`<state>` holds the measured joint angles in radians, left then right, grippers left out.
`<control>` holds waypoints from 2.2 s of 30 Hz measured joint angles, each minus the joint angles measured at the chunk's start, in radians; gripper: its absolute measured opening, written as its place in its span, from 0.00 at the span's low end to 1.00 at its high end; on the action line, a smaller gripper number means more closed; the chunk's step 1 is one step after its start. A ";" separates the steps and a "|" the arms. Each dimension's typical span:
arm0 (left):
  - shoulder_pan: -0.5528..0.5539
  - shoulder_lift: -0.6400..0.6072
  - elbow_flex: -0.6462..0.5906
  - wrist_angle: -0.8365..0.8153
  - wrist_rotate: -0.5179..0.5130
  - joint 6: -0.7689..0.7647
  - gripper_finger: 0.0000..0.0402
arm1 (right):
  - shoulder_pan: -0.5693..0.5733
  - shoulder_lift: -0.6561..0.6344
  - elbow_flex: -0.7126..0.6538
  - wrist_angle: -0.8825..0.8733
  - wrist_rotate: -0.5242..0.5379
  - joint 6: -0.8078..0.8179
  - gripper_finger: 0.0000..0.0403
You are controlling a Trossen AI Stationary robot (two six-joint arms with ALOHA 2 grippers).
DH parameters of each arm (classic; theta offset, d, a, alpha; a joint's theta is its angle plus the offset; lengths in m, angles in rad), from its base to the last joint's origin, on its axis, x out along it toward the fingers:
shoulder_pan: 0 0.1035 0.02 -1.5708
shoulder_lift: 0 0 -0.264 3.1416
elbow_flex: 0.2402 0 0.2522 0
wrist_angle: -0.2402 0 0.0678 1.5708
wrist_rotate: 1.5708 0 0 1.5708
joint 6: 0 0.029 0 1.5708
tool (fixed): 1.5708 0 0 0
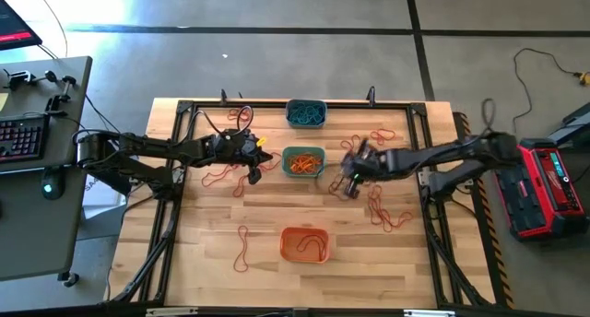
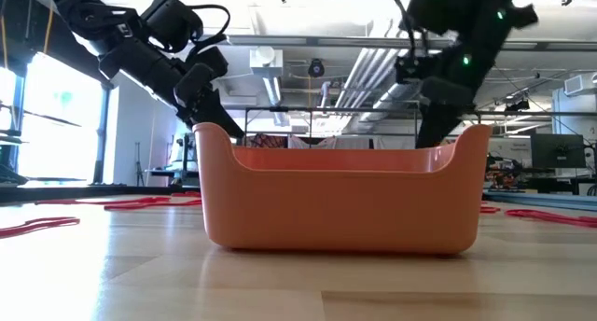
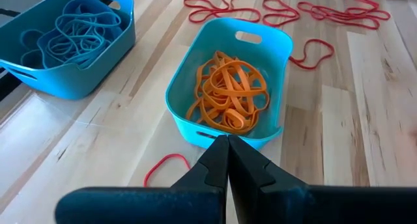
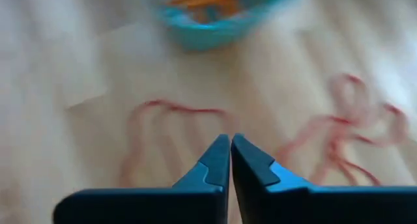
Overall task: Sort rubber bands into baskets
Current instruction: Put the red rubber band into the orange bin
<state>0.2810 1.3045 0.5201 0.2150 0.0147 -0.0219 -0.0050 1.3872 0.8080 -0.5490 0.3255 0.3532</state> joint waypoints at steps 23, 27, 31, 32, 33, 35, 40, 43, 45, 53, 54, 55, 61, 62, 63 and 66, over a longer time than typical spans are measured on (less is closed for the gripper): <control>-0.001 0.000 0.000 -0.009 0.000 -0.001 0.00 | -0.399 0.046 -0.273 0.370 -0.098 -0.200 0.32; -0.001 0.000 0.000 -0.009 0.000 -0.001 0.00 | -0.431 0.090 -0.270 0.397 -0.116 -0.227 0.29; -0.001 0.000 0.000 -0.009 0.000 -0.001 0.00 | -0.432 0.081 -0.270 0.405 -0.127 -0.231 0.19; -0.001 0.000 0.000 -0.009 0.000 -0.001 0.00 | -0.429 0.073 -0.272 0.403 -0.128 -0.231 0.15; -0.001 0.000 0.000 -0.009 0.000 -0.001 0.00 | -0.426 0.064 -0.273 0.399 -0.125 -0.231 0.11; -0.001 0.000 0.000 -0.009 0.000 -0.003 0.00 | -0.423 0.040 -0.274 0.393 -0.114 -0.234 0.03; -0.001 0.000 0.000 -0.010 0.000 -0.019 0.00 | -0.419 -0.027 -0.274 0.382 -0.122 -0.240 0.02; -0.001 0.000 0.000 -0.010 0.000 -0.019 0.00 | -0.396 -0.081 -0.274 0.378 -0.125 -0.239 0.01; -0.001 0.000 0.000 -0.010 0.000 -0.020 0.00 | -0.372 -0.119 -0.274 0.369 -0.126 -0.217 0.01; -0.001 0.000 0.000 -0.010 0.000 -0.027 0.00 | -0.163 -0.245 -0.256 0.348 -0.081 -0.086 0.00; -0.001 0.000 0.000 -0.010 0.000 -0.027 0.00 | -0.132 -0.252 -0.240 0.335 -0.069 -0.066 0.00; -0.001 0.000 0.000 -0.010 0.000 -0.027 0.00 | -0.101 -0.254 -0.219 0.319 -0.064 -0.045 0.00; -0.001 0.000 0.000 -0.018 0.000 -0.027 0.00 | 0.107 -0.222 -0.055 0.195 -0.001 0.044 0.00; -0.001 0.000 0.000 -0.017 0.000 -0.027 0.00 | 0.143 -0.211 -0.026 0.182 0.009 0.057 0.00; -0.001 0.000 0.000 -0.016 -0.001 -0.027 0.00 | 0.179 -0.199 0.004 0.175 0.018 0.065 0.00; 0.000 0.000 0.000 -0.016 -0.005 -0.030 0.00 | 0.278 -0.156 0.087 0.171 0.033 0.076 0.00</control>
<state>0.2805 1.3045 0.5201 0.1988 0.0101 -0.0522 0.2729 1.2308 0.8950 -0.3781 0.3588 0.4296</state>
